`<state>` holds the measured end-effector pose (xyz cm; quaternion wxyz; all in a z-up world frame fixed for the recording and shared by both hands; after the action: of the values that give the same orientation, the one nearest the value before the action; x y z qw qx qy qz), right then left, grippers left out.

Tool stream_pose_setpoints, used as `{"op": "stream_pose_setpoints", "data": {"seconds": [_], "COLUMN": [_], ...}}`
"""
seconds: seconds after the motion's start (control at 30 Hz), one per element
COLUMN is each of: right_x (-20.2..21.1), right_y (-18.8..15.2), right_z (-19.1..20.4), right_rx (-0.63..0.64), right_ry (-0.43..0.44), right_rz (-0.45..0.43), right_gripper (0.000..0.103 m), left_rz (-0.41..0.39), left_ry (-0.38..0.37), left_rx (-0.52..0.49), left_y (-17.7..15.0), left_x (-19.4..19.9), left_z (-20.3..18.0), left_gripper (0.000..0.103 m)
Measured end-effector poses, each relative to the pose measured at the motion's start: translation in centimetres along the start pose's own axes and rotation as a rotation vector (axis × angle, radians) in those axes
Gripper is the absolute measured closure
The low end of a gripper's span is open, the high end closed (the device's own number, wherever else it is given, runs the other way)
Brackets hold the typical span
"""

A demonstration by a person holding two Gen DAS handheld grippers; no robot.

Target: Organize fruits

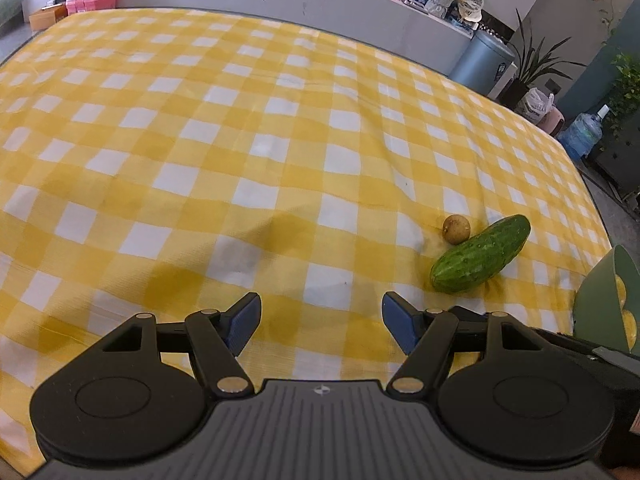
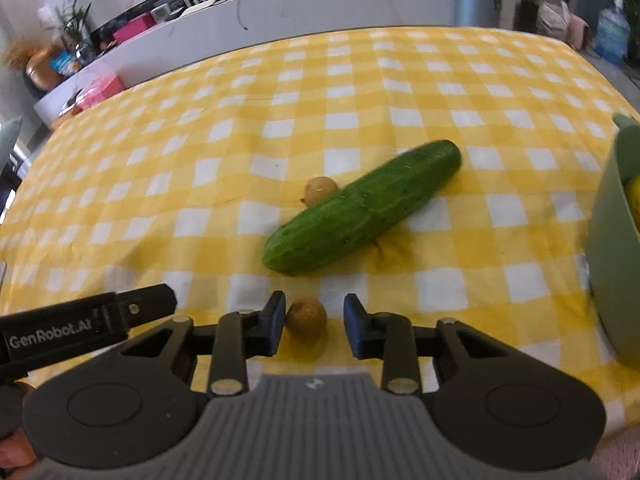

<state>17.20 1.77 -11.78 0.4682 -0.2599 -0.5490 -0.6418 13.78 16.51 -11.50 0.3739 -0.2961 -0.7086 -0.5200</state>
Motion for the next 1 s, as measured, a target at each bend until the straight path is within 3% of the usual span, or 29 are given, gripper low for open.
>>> {"op": "stream_pose_setpoints", "data": {"seconds": [0.1, 0.3, 0.43, 0.83, 1.0], "right_x": [-0.7, -1.0, -0.6, -0.5, -0.5], "right_y": [-0.6, -0.5, -0.3, -0.4, -0.3], "right_z": [0.7, 0.7, 0.7, 0.1, -0.4], "right_rx": [0.064, 0.094, 0.091, 0.033, -0.002], "right_ry": [-0.034, -0.058, -0.045, -0.021, -0.006], "right_rz": [0.020, -0.007, -0.028, -0.024, -0.021], "right_gripper": [0.083, 0.083, 0.083, 0.083, 0.083], "left_rz": [0.013, 0.006, -0.047, -0.233, -0.272], "left_ry": [0.011, 0.030, 0.039, -0.100, -0.239], "left_rx": [-0.002, 0.006, 0.009, 0.037, 0.099], "left_y": [-0.3, -0.3, 0.1, 2.4, 3.7], "left_x": [-0.4, -0.6, -0.8, -0.6, -0.7], "left_z": [0.1, 0.5, 0.5, -0.7, -1.3], "left_gripper": [0.022, 0.022, 0.022, 0.022, 0.022]}}
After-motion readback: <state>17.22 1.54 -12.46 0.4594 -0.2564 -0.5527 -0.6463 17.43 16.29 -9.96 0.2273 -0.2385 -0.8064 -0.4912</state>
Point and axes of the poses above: each gripper's, at about its wrist camera, not at the fingertips, and x roughly against the way its jaws point, z to its left, y to its top, the point moved 9 cm from there along -x, roughly the way its jaws point, and after that the axes turned 10 degrees about -x, right-handed, at the moved point
